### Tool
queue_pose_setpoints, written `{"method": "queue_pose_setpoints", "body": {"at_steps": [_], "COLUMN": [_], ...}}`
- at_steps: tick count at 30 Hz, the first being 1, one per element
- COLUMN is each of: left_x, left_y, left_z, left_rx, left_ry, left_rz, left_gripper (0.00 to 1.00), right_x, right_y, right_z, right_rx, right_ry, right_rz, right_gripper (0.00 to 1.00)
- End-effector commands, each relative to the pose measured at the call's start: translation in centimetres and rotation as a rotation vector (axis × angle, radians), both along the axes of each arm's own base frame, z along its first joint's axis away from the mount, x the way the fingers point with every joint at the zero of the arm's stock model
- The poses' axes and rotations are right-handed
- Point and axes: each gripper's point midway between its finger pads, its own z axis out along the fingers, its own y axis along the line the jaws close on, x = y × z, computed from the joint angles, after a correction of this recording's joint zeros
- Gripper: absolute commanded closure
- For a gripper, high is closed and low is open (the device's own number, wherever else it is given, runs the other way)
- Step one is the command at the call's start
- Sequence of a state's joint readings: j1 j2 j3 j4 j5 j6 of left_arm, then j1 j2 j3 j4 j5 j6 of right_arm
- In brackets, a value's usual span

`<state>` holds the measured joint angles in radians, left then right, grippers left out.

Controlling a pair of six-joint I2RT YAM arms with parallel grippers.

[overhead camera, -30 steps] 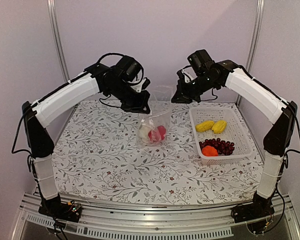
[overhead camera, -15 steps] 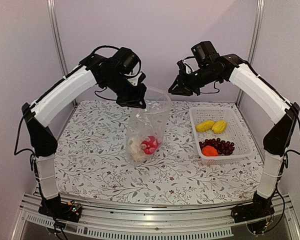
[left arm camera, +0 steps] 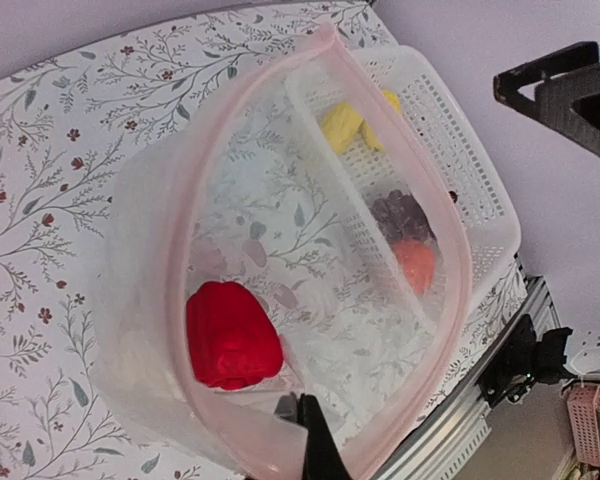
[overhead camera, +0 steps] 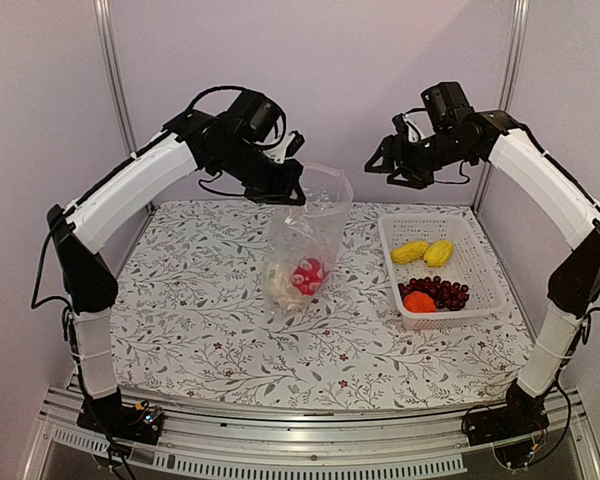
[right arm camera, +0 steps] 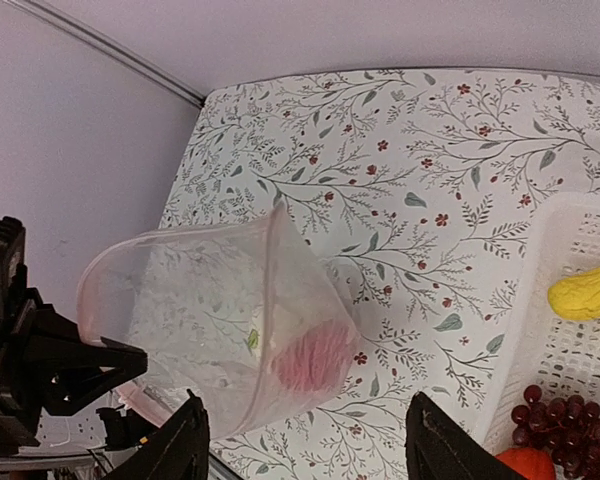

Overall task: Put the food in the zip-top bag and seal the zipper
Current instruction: Pick up the fake vegetable from the bin.

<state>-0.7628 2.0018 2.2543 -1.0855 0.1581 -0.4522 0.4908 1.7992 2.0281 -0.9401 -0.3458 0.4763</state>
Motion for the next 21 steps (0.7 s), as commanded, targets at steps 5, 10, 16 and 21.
{"method": "queue_pose_setpoints", "body": {"at_steps": [5, 10, 16, 21], "left_x": [-0.4, -1.0, -1.4, -1.2], "left_y": [-1.3, -1.1, -1.0, -0.8], "left_z": [0.4, -1.6, -3.3, -3.4], "left_rx": [-0.043, -0.032, -0.016, -0.007], "left_ry": [-0.023, 0.040, 0.087, 0.085], "left_rz": [-0.087, -0.099, -0.100, -0.093], "left_gripper": [1.00, 1.00, 1.00, 1.00], "right_x": [3.0, 3.5, 3.7, 4.5], "right_y": [-10.6, -15.2, -17.5, -18.6], "right_z": [-5.8, -11.9, -16.3, -19.8], "right_rx": [-0.074, -0.144, -0.141, -0.167], "right_ry": [0.021, 0.170, 0.259, 0.332], "right_rz": [-0.221, -0.368, -0.453, -0.493], "right_gripper": [0.34, 0.34, 0.35, 0.35]}}
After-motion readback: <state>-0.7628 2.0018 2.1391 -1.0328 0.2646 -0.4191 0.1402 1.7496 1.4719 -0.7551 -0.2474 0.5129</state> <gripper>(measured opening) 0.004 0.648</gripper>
